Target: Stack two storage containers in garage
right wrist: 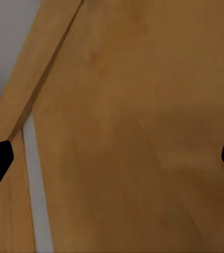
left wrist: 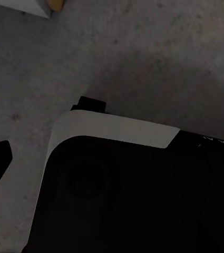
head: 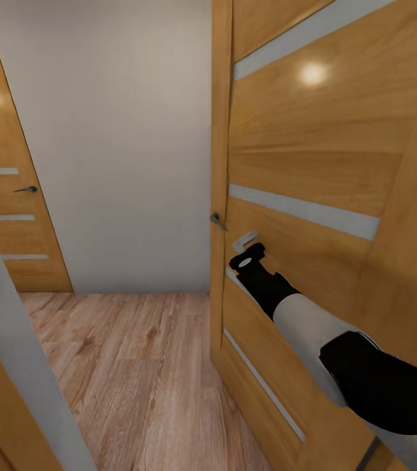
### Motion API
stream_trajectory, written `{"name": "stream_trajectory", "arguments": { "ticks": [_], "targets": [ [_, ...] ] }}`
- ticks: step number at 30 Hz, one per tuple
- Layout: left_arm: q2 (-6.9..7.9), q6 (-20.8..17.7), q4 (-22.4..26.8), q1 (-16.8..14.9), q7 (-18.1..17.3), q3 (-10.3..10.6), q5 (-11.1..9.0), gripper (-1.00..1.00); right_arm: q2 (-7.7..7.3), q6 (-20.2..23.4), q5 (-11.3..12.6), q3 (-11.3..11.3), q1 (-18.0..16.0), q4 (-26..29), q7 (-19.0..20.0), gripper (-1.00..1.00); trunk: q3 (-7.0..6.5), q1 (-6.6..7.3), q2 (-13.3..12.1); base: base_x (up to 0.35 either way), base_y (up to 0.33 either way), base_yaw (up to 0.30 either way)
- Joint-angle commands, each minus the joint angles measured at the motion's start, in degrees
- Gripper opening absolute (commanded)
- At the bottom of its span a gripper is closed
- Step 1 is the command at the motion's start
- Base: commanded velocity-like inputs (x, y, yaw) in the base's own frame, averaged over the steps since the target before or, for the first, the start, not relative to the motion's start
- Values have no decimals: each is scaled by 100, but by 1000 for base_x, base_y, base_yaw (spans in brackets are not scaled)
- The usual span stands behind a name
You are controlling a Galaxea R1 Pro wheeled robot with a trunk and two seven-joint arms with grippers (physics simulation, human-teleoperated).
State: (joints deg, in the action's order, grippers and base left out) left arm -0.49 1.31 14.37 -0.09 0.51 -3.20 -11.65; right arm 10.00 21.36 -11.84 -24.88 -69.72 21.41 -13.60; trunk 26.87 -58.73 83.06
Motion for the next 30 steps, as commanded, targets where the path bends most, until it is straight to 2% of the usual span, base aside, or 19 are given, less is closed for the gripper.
{"name": "stream_trajectory", "arguments": {
  "ticks": [1,9,16,21,24,30],
  "targets": [
    [-4,10,4,0,2,-31,-12,100,0,62,-99,-17,-6,3,-29,100,6,0,2,12,0,0],
    [5,10,4,0,2,-31,-12,100,0,57,-114,10,-6,72,-37,100,6,0,2,1,0,0],
    [4,10,4,0,2,-27,-4,100,0,-262,-132,-24,-6,117,-116,100,6,0,2,0,0,0],
    [1,10,4,0,2,-30,-4,100,0,-237,-101,-8,-6,77,-177,100,6,0,2,0,0,0],
    [-2,10,4,0,2,-27,-4,100,0,-286,-88,14,-6,78,-294,100,6,0,2,0,0,0],
    [-3,10,4,0,2,-26,-4,100,0,-276,-81,9,0,33,-862,100,6,0,2,0,0,0]
  ]
}}
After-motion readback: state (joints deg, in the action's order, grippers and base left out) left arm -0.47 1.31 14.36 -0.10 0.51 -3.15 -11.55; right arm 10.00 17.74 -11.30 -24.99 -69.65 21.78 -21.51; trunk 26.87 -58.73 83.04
